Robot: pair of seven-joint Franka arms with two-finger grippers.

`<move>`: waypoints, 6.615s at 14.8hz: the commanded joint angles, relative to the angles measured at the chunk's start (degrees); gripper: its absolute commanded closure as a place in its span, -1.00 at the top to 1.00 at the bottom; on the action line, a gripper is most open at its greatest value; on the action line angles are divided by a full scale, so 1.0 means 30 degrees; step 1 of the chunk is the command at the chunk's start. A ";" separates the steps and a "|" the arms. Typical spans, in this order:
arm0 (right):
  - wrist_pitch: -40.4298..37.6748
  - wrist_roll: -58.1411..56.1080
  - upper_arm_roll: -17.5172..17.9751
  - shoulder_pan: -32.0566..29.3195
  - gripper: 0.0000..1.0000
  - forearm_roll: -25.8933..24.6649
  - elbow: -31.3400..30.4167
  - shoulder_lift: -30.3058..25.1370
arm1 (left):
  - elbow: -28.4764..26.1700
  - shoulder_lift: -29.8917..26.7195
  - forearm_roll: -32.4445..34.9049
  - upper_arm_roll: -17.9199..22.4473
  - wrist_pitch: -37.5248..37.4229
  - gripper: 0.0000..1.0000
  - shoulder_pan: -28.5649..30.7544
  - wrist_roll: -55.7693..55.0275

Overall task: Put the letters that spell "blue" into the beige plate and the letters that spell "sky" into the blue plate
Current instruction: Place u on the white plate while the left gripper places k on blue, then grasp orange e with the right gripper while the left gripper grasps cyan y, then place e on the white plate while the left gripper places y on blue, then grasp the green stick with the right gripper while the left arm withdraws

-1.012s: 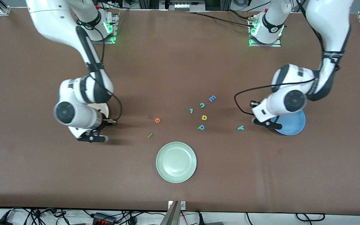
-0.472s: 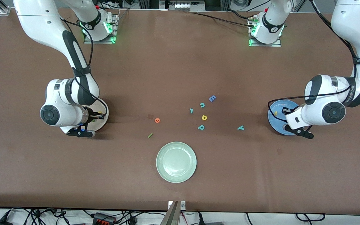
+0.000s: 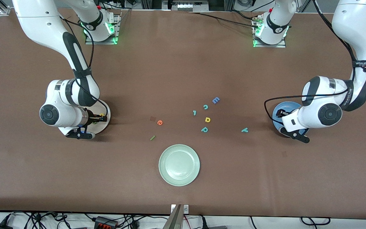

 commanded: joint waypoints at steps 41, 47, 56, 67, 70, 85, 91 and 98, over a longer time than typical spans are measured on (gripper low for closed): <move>0.3035 1.5324 0.0279 0.7684 -0.72 0.1275 0.6612 0.5606 | -0.0941 0.3283 0.3410 -0.0705 0.8690 -0.80 -0.3631 0.8464; -0.1085 1.0940 -0.0013 0.5022 -0.71 0.1159 0.6205 0.3705 | -0.0502 0.1235 0.3322 -0.0676 0.5530 -0.81 -0.2609 0.8172; -0.2730 0.2910 -0.4199 0.4695 -0.71 0.1070 -0.0535 -0.0253 | -0.1173 0.0148 0.1946 -0.1316 0.1926 -0.75 0.0822 0.6210; -0.3118 -0.0936 -0.5874 0.3933 0.00 0.1128 -0.1093 0.0624 | -0.2641 -0.0732 0.1945 -0.2521 0.1336 1.00 0.2229 0.4950; -0.3379 -0.0499 -0.5874 0.3962 1.00 0.1275 -0.0277 0.0566 | -0.2553 -0.1344 0.1945 -0.2551 0.1277 1.00 0.2229 0.4891; 0.1476 1.1969 -0.3120 0.6479 1.00 0.3209 0.6143 0.4781 | 0.6023 -0.2812 -0.0164 -0.2580 -0.8735 1.00 0.1762 0.1733; 0.3123 1.5963 -0.3032 0.7418 1.00 0.3267 0.8394 0.6364 | 0.9925 -0.2695 -0.0923 -0.2289 -1.2813 1.00 0.0764 -0.2899; 0.3211 1.7022 -0.2506 0.7683 0.91 0.3414 0.8634 0.7069 | 0.6105 -0.7313 -0.5581 0.5521 -0.8638 1.00 -0.3563 -0.5657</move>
